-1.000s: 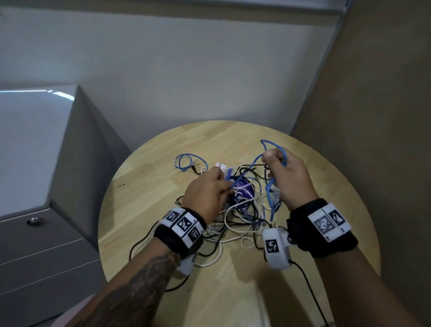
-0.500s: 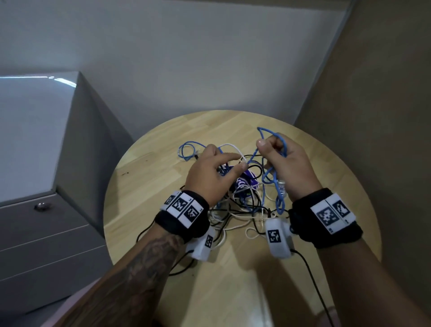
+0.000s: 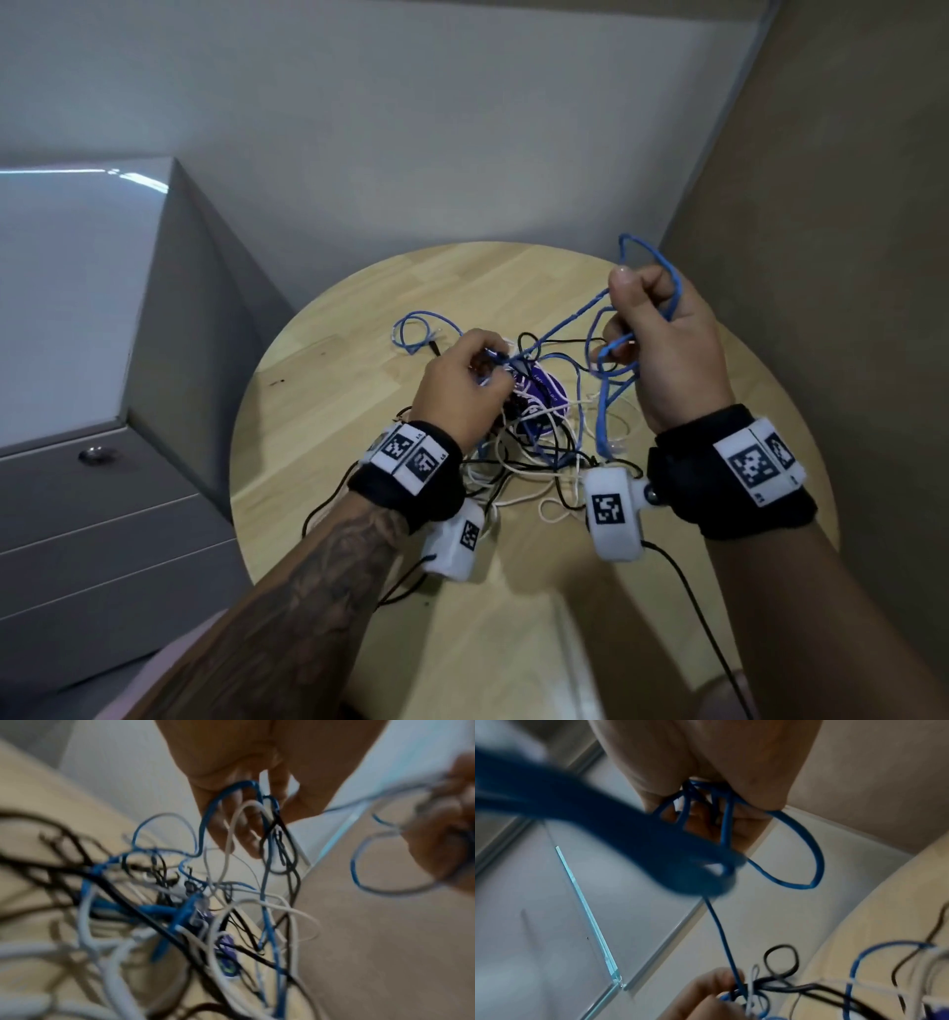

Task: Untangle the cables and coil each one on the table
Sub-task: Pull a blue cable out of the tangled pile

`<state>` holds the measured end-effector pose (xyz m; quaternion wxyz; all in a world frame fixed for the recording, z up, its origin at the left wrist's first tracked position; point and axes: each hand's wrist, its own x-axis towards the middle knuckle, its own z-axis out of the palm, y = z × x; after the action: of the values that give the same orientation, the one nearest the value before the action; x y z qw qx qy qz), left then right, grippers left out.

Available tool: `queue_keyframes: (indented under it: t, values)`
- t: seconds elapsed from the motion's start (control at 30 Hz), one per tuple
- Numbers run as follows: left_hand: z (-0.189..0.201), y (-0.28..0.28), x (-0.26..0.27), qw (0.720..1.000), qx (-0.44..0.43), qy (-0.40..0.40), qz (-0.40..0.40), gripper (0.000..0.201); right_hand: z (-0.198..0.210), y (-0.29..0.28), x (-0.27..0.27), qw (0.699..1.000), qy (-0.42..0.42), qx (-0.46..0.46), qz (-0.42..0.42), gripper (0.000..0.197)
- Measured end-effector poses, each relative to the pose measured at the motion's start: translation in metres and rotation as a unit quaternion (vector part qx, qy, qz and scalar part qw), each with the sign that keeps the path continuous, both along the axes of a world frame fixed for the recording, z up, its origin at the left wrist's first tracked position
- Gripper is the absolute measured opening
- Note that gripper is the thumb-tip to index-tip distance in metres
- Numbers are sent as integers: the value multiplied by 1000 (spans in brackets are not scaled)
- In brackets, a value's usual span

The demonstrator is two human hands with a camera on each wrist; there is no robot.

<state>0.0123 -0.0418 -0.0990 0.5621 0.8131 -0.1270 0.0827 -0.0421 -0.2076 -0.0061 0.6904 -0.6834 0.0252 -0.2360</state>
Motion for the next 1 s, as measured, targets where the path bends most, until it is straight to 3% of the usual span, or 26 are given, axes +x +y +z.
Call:
queue_keyframes:
  t: [0.07, 0.13, 0.27, 0.43, 0.47, 0.53, 0.57, 0.63, 0.7, 0.8, 0.93, 1.0]
  values:
    - [-2, 4, 6, 998, -58, 24, 17, 32, 4, -8, 0, 1000, -26, 3, -16, 28]
    - [-4, 11, 12, 997, -54, 35, 36, 38, 6, -20, 4, 997, -47, 43, -39, 29]
    - [-15, 26, 24, 993, -29, 84, 76, 20, 14, -47, 6, 976, -84, 184, -77, 31]
    - [-13, 36, 29, 988, -49, 105, 104, 23, 17, -54, 0, 960, -77, 266, -39, 31]
    - [-11, 34, 29, 987, -71, 101, 103, 24, 16, -54, -1, 973, -65, 216, -58, 34]
    - [-4, 30, 26, 986, -111, 81, 93, 24, 7, -47, 1, 996, -6, -12, -92, 28]
    - [-1, 27, 24, 986, -129, 71, 82, 25, -2, -39, 2, 989, 43, -122, -68, 29]
    - [5, 22, 19, 985, -153, 61, 49, 25, -25, -19, 0, 955, 148, -257, 22, 43]
    - [10, 17, 12, 984, -165, 66, 26, 24, -42, 1, -3, 919, 188, -341, 65, 46]
    - [17, 13, 4, 977, -197, 84, 7, 23, -47, 17, -3, 882, 159, -441, 38, 39]
    - [23, 12, -1, 973, -213, 86, -9, 23, -49, 18, 1, 891, 137, -433, 6, 26]
    - [25, 10, -3, 973, -216, 83, -28, 28, -51, 22, 1, 873, 135, -469, -20, 19]
